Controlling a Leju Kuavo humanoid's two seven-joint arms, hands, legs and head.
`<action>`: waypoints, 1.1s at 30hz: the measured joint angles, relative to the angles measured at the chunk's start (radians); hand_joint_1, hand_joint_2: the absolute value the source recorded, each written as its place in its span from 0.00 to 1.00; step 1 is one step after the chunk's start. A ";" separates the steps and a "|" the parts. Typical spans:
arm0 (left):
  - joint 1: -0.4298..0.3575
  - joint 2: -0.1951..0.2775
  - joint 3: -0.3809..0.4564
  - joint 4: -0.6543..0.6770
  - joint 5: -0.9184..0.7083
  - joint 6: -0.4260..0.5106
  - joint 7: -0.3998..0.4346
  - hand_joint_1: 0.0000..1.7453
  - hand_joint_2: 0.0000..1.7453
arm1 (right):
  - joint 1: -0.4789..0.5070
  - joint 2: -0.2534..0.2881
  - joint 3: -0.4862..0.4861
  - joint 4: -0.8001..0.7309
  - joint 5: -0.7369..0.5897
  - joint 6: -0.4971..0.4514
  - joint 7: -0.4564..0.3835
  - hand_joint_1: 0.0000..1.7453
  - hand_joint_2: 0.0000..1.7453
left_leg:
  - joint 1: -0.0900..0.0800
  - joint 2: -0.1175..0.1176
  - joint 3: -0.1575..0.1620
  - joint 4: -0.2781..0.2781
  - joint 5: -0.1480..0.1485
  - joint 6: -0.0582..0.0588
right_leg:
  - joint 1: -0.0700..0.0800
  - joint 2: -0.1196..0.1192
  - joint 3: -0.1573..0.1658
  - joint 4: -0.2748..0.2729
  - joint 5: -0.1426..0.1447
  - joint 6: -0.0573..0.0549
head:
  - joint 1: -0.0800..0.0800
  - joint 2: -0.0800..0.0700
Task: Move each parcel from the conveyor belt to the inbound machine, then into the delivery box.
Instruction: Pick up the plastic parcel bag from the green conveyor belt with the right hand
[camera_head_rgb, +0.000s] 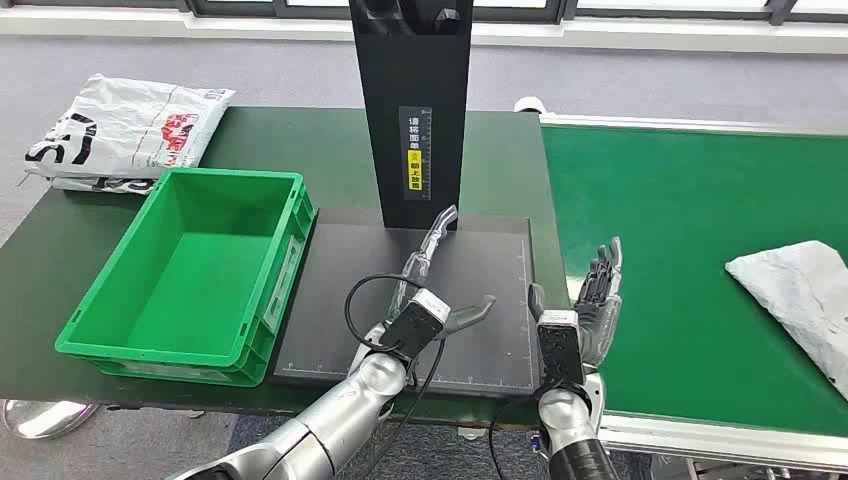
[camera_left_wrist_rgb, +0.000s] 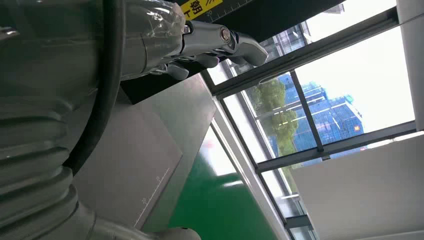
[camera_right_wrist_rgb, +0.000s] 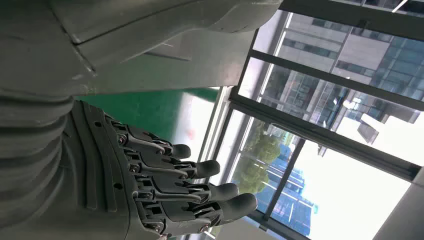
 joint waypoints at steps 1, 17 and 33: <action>0.000 0.000 0.000 0.000 0.001 0.000 0.000 0.00 1.00 | 0.000 0.000 0.000 0.000 0.000 0.000 0.000 0.00 1.00 | 0.000 0.000 0.000 0.000 0.000 0.000 | 0.000 0.000 0.000 0.000 0.000 0.000 | 0.000 0.000; -0.010 -0.001 0.000 0.006 0.021 -0.001 0.000 0.00 1.00 | -0.004 0.000 0.000 0.000 0.013 0.000 0.000 0.00 1.00 | 0.000 0.000 0.000 0.000 0.000 0.000 | 0.000 0.000 0.000 0.000 0.000 0.000 | 0.000 0.000; -0.039 -0.001 0.043 0.045 0.143 -0.039 0.000 0.00 1.00 | -0.008 0.018 -0.159 -0.035 0.307 0.000 0.000 0.00 1.00 | 0.000 0.000 0.000 0.000 0.000 0.000 | 0.000 0.000 0.000 0.000 0.000 0.000 | 0.000 0.000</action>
